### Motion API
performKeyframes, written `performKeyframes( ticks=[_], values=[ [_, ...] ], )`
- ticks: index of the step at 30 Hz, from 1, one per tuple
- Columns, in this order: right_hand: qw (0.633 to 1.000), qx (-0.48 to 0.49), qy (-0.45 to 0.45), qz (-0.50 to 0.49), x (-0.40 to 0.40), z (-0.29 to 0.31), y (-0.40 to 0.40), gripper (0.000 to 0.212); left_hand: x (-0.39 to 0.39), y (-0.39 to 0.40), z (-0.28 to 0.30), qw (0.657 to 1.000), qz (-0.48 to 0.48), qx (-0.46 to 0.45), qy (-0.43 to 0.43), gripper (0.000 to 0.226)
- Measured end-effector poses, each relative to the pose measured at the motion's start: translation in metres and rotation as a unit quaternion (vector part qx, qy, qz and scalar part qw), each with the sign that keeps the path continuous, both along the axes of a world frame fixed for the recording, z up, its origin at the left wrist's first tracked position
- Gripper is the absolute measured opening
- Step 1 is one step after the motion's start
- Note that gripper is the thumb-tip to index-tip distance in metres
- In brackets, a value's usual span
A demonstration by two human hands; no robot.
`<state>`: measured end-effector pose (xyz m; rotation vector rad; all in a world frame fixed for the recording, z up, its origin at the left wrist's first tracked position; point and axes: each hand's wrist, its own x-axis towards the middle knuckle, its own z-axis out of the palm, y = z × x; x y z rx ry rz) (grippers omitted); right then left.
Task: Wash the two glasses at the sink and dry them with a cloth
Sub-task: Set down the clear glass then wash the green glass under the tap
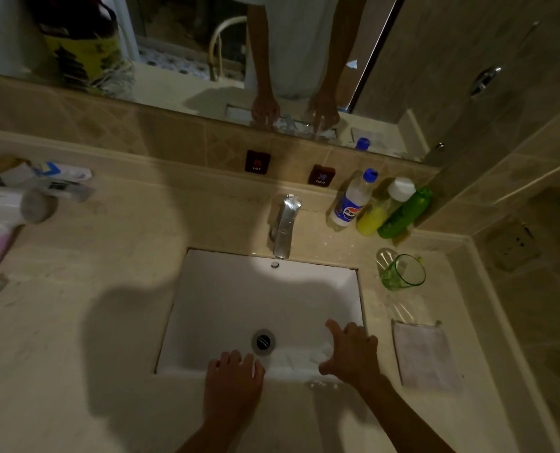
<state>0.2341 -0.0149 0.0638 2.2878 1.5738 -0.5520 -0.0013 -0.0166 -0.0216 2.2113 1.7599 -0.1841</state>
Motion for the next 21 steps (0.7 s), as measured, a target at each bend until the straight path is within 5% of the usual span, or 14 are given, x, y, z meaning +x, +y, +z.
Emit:
performKeyframes(
  ticks=[8, 13, 18, 21],
  values=[
    [0.995, 0.089, 0.026, -0.043, -0.007, 0.017, 0.011, 0.098, -0.001, -0.001, 0.002, 1.0, -0.013, 0.005, -0.003, 0.022],
    [0.995, -0.04, 0.047, -0.081, -0.017, 0.003, 0.006, 0.097, -0.002, -0.001, 0.004, 0.999, -0.024, 0.027, -0.005, 0.016],
    [0.995, 0.063, 0.034, -0.072, -0.021, 0.003, -0.002, 0.094, 0.0, -0.001, 0.008, 0.999, -0.022, 0.024, -0.005, 0.024],
    [0.994, -0.006, 0.054, -0.095, -0.019, 0.002, -0.003, 0.095, -0.001, 0.001, 0.015, 1.0, -0.024, 0.007, -0.002, 0.029]
  ],
)
